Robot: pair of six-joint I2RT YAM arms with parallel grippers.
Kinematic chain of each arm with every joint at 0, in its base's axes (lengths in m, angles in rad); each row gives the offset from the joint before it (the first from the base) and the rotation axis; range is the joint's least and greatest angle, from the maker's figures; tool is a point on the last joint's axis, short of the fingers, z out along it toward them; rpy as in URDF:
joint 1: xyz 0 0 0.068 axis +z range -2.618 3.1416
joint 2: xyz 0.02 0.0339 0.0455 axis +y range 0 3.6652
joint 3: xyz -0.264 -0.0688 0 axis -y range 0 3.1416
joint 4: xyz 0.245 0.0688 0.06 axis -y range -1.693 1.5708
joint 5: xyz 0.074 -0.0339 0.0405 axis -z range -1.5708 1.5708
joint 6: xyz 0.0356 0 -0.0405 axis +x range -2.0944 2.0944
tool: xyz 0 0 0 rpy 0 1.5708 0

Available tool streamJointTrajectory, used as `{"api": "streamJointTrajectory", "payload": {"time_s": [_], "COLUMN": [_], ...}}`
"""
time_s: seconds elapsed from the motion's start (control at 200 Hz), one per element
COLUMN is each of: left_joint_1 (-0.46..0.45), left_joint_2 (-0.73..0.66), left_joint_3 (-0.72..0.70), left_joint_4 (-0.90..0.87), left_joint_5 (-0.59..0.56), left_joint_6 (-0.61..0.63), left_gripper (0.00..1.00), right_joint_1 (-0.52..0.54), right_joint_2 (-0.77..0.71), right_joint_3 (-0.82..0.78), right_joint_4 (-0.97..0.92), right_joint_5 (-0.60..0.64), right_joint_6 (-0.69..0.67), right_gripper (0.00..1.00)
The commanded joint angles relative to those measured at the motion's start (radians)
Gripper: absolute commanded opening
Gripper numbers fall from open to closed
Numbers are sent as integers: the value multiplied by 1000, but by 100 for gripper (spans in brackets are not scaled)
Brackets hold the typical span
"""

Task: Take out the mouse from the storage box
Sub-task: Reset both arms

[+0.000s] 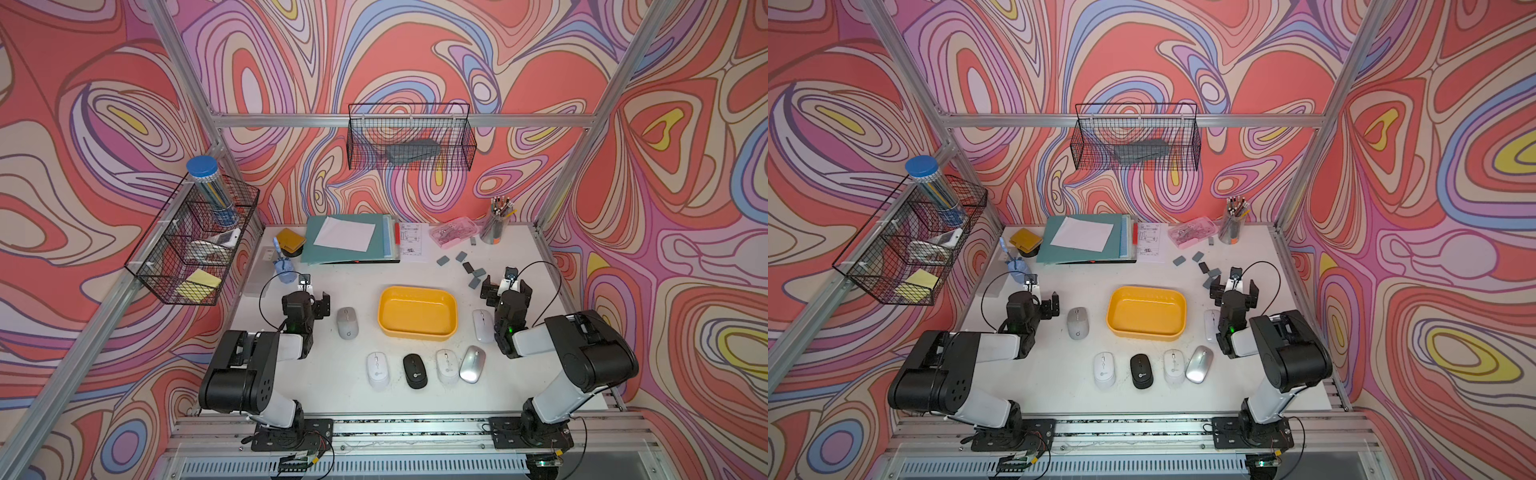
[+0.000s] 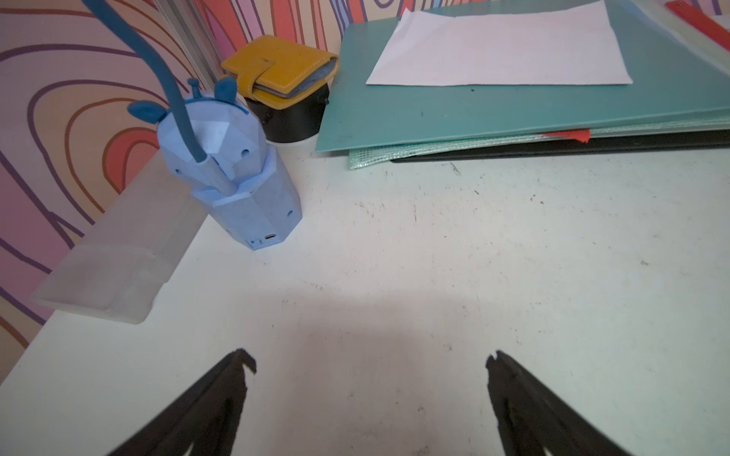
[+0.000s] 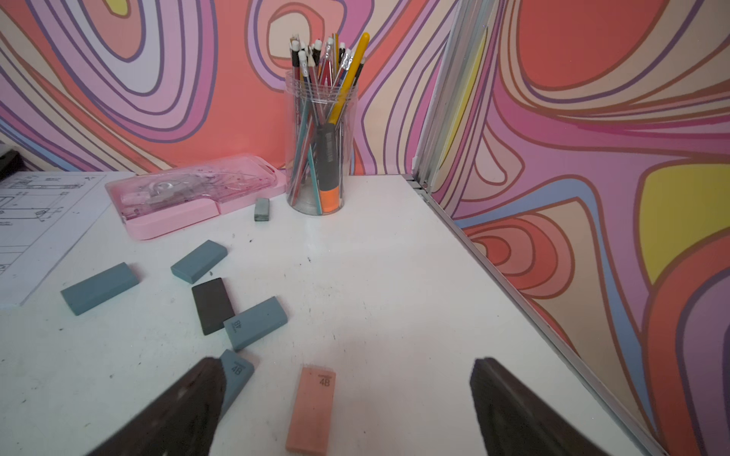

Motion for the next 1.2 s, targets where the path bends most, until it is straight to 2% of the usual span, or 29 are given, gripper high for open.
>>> {"api": "streamJointTrajectory", "payload": {"time_s": [0.0,0.075,0.13,0.18,0.24,0.31,1.192], "left_joint_1": [5,5,5,4,3,3,3], "left_joint_2": [2,11,5,2,9,3,6], "left_joint_3": [-5,-10,-10,-12,-14,-14,-13], "left_joint_4": [68,96,83,85,97,87,90], "left_joint_5": [11,11,9,23,49,53,57], "left_joint_6": [-12,-10,-11,-10,5,4,5], "left_gripper": [99,99,99,99,99,99,99], "right_joint_1": [-14,-39,-50,-45,-46,-51,-56], "right_joint_2": [-16,0,80,34,57,39,44], "right_joint_3": [-1,-37,-72,-75,-36,38,43], "right_joint_4": [8,61,255,170,153,-34,-35], "right_joint_5": [-80,-135,-123,-163,-127,-127,-130], "right_joint_6": [30,54,32,45,32,61,63], "right_gripper": [98,98,98,98,98,98,98]}}
